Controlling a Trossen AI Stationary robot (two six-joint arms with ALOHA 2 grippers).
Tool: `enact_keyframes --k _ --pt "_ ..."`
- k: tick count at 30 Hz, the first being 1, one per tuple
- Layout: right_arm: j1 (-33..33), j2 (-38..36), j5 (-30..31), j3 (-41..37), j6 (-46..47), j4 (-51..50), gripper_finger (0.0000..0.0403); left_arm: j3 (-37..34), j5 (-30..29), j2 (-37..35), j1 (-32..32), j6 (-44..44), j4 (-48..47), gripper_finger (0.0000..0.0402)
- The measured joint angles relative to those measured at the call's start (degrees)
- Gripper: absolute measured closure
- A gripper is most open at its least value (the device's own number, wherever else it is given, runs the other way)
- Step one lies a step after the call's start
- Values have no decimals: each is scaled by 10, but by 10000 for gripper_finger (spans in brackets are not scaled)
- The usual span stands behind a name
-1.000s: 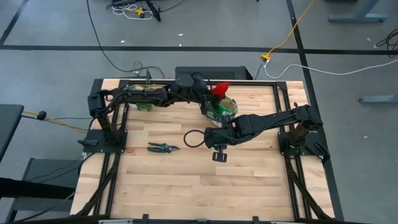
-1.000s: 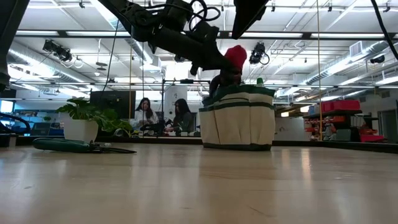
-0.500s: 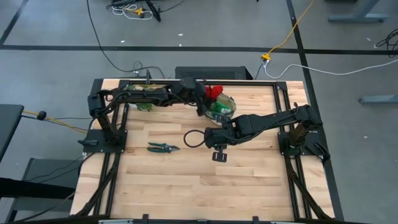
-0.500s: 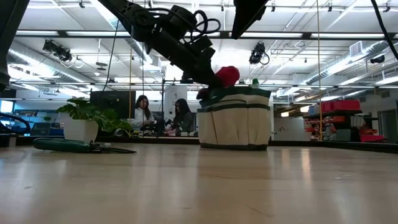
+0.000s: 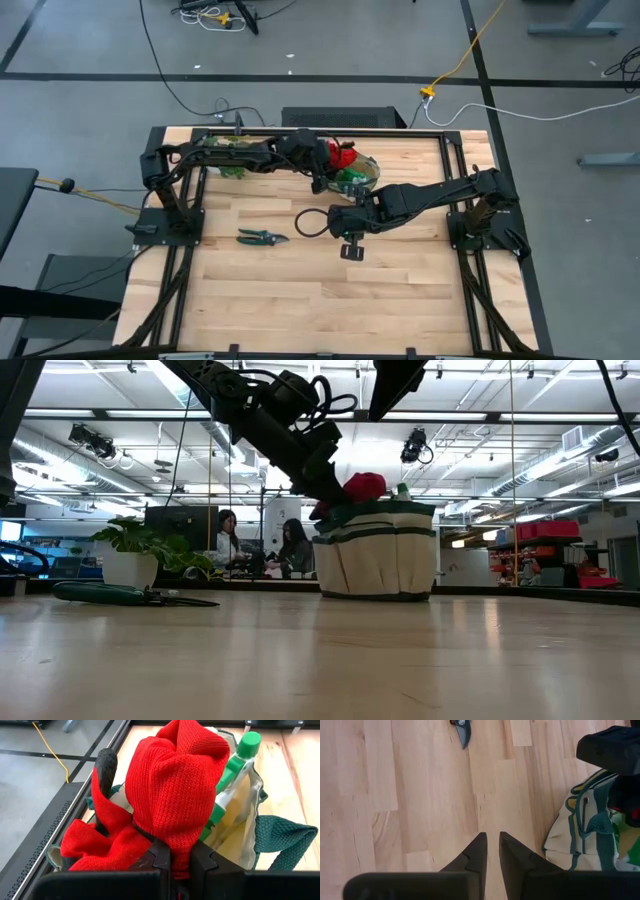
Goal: Pick & Place Garden tools in Gardening bag
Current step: Put the red gloves into the patterned white gardening bag
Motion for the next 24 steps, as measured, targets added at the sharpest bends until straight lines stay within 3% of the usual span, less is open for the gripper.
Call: enact_keyframes --k 9,24 --pt "0 0 0 0 0 0 353 -2 28 1 -2 -13 20 366" --pt "0 0 0 0 0 1 353 -2 -24 2 -24 -20 32 257"
